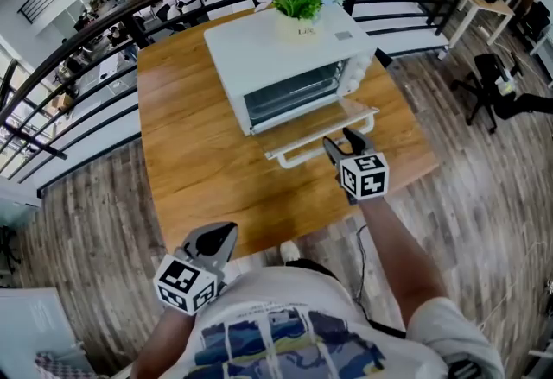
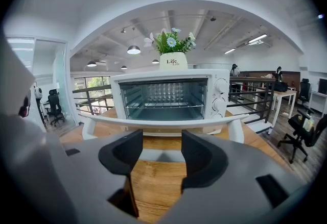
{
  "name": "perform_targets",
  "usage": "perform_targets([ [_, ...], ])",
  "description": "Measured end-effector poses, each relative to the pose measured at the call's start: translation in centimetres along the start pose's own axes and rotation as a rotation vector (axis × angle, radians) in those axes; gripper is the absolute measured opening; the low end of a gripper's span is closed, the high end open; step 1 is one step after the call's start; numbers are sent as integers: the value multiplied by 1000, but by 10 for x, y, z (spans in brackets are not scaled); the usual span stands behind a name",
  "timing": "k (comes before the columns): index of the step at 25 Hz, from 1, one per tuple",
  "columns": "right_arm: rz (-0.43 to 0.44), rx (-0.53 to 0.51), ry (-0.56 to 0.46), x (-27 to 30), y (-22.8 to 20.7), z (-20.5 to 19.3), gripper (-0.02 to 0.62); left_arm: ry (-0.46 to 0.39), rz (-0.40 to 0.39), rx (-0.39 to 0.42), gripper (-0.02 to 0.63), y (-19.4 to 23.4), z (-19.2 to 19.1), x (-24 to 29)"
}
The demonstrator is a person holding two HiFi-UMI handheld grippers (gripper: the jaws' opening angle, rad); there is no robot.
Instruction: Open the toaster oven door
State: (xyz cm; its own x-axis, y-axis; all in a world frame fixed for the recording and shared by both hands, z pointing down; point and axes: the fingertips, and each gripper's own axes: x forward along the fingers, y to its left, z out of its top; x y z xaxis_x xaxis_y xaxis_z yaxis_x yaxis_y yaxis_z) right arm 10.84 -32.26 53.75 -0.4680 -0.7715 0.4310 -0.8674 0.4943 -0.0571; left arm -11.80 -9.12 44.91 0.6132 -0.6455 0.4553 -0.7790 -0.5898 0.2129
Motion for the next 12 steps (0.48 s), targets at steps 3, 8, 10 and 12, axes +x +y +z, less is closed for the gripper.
perform_targets([
  [3,-1,0,10,-1,-1,-7,233,0,-4,2,3,-1,-1,2],
  [8,0,-2,20,-1,-1,-14,233,3,-5,-1,3,-1,-1,4],
  [10,0,-2,28,-2,0,-17,233,4,-7,-3,3,-2,0,5],
  [12,1,0,34,-2,0,-21,235,7,-8,-3,3,-2,0,6],
])
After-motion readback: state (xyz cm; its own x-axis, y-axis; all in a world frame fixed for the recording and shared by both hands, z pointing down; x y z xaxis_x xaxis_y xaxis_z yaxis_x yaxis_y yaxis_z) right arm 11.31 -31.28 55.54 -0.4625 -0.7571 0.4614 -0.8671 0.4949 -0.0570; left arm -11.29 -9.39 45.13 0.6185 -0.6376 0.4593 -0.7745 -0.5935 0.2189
